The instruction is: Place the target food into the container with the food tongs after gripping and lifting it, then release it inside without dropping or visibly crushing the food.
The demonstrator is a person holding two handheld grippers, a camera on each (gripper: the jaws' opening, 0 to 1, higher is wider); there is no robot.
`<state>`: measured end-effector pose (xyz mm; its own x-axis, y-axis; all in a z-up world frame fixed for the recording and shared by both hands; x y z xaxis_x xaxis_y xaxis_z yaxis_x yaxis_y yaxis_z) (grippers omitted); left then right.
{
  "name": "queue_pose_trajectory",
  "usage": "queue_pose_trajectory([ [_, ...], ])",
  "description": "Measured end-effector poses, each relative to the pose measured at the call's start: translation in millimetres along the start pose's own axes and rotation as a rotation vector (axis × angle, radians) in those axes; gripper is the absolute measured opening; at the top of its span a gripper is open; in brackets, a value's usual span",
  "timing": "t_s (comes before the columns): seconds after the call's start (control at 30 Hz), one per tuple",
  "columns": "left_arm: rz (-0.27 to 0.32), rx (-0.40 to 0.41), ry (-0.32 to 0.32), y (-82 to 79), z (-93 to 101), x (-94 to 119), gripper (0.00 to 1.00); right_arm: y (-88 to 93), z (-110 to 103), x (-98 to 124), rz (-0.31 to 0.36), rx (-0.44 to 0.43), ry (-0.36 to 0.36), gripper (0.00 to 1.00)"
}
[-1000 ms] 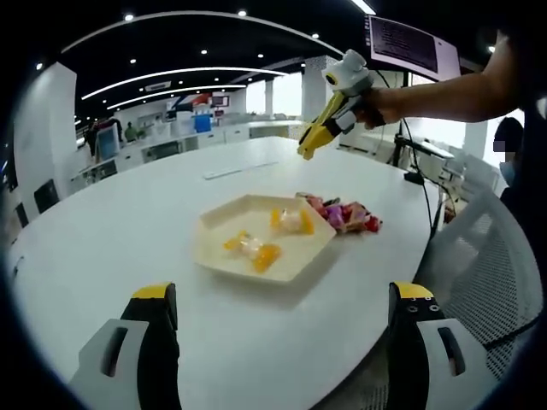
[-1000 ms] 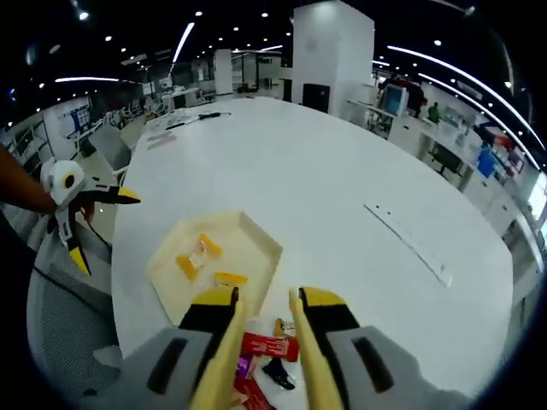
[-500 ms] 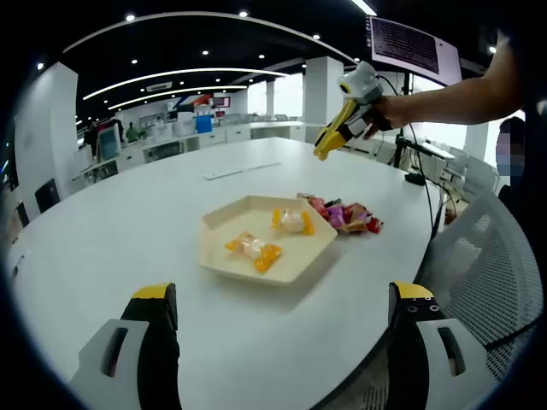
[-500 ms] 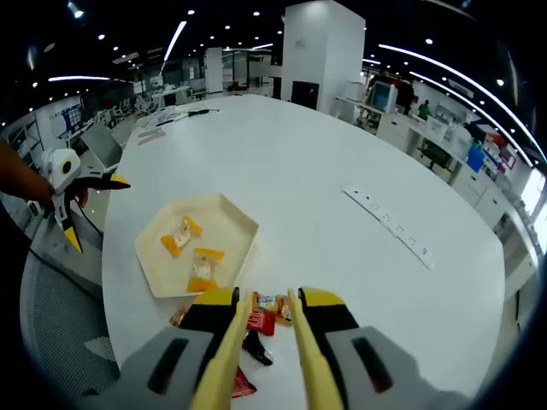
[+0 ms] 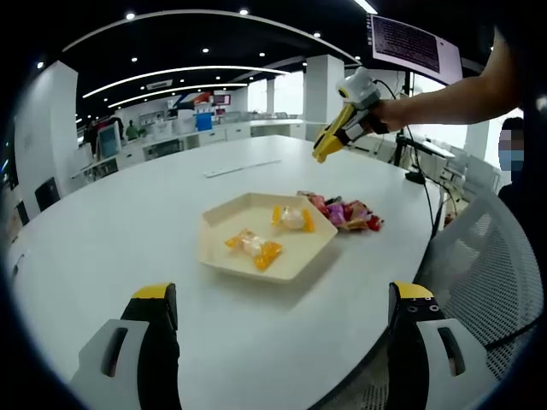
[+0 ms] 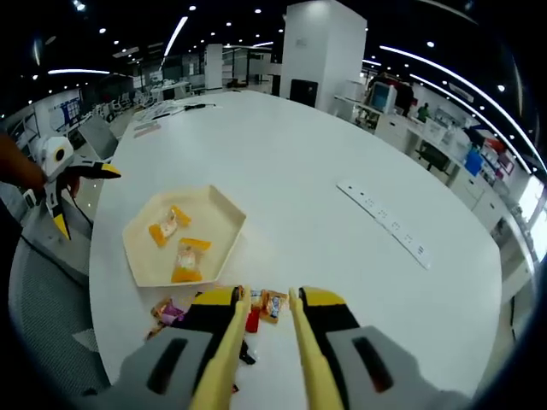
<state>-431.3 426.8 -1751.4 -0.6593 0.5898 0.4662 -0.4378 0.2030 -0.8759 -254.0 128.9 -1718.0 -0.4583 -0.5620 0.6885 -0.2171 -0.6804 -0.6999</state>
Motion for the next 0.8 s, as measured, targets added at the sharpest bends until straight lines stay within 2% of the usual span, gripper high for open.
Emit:
queue_pose_trajectory([
  [0.2, -0.001, 0.005, -0.003, -0.1, -0.8, 0, 0.99, 11.8, 2, -12, -0.012, -0.005, 0.006, 0.28],
  [0.6, -0.014, 0.018, -0.006, 2.3, -1.7, -1, 0.99, 31.3, 10, -37, -0.009, -0.082, 0.015, 0.27],
  [0.8, -0.019, 0.023, -0.009, 2.7, -2.2, -1, 0.99, 40.7, 6, -49, -0.025, -0.088, 0.010, 0.27],
])
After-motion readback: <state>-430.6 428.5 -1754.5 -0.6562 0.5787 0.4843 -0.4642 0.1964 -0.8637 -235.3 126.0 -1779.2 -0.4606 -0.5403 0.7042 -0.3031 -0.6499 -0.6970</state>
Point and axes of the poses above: the point that each gripper's makers call its tool centre point, and the gripper's own axes: x roughly backward along the fingers, z roughly to its right, y roughly out of its underside, the point moved 4 cm from there along x, roughly backward along the fingers, and after that the axes turned 7 degrees about x, right-handed, at the moved point
